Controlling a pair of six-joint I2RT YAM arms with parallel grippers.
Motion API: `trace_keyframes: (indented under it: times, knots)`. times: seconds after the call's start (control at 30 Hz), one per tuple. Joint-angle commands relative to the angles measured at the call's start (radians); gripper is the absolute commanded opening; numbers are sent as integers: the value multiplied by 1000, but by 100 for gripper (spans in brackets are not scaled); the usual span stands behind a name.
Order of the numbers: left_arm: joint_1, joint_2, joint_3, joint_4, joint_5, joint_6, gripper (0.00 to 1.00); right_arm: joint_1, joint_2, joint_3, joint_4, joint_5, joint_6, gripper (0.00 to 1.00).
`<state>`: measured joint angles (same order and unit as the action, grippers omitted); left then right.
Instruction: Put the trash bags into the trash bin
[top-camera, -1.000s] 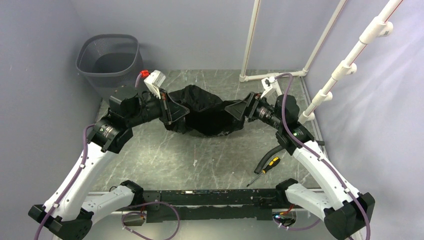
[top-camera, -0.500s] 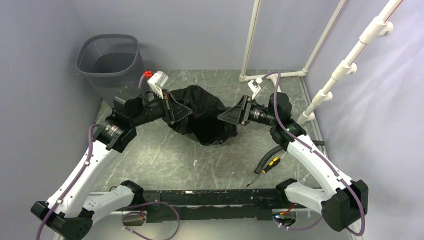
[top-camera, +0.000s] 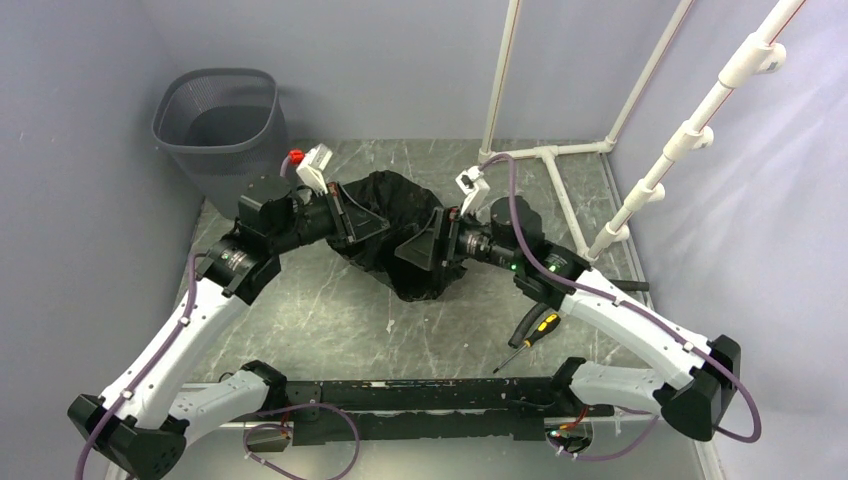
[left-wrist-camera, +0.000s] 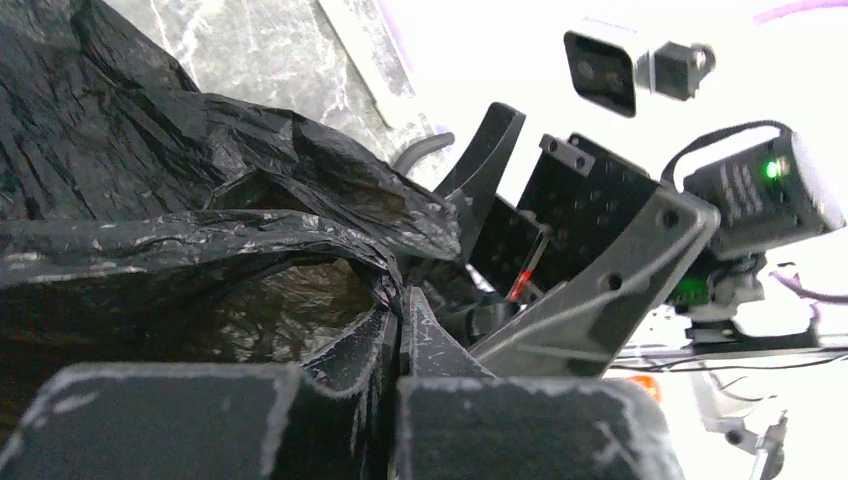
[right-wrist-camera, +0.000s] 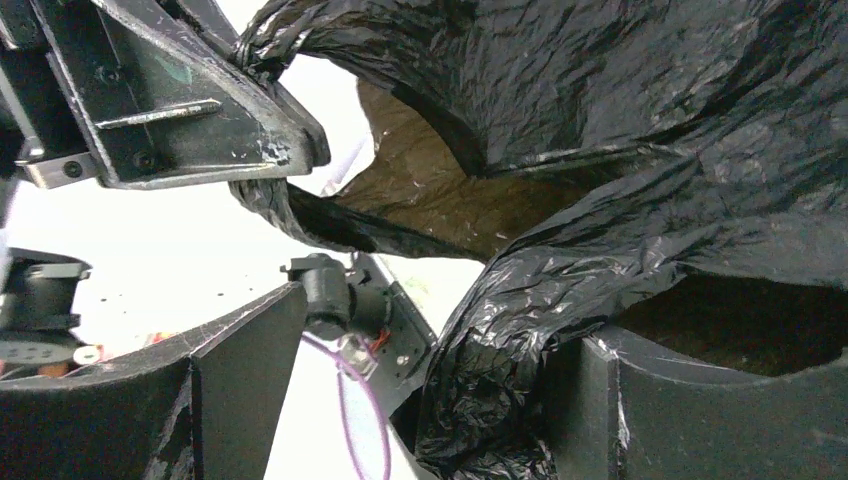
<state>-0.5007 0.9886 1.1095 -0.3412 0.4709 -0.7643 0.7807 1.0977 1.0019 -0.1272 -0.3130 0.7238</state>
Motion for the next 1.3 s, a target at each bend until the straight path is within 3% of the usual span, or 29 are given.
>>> trace_keyframes:
  times: [0.0, 0.27, 0.47, 0.73, 0.8, 0.87, 1.03, 1.13, 1.27]
  knots:
    - [-1, -14, -15, 48, -40, -156, 6, 114, 24, 72, 15, 263, -99, 85]
    - [-12, -16, -49, -7, -112, -226, 6, 218, 92, 89, 117, 359, -135, 92]
    - [-39, 4, -61, 38, -105, -240, 15, 266, 137, 86, 148, 465, -123, 92]
    - [-69, 37, -69, 77, -101, -248, 17, 284, 135, 38, 291, 438, -152, 89]
    - [-70, 40, -69, 91, -96, -254, 17, 285, 134, 29, 296, 463, -126, 83]
    - [-71, 43, -69, 105, -92, -259, 17, 285, 139, 34, 257, 507, -101, 70]
    - [-71, 36, -60, 99, -107, -251, 18, 284, 128, 27, 214, 548, -103, 52]
    - [-71, 34, -60, 97, -111, -246, 20, 284, 94, 3, 220, 570, -109, 30]
    - [-71, 37, -57, 87, -105, -234, 26, 282, 60, -2, 189, 554, -152, 17]
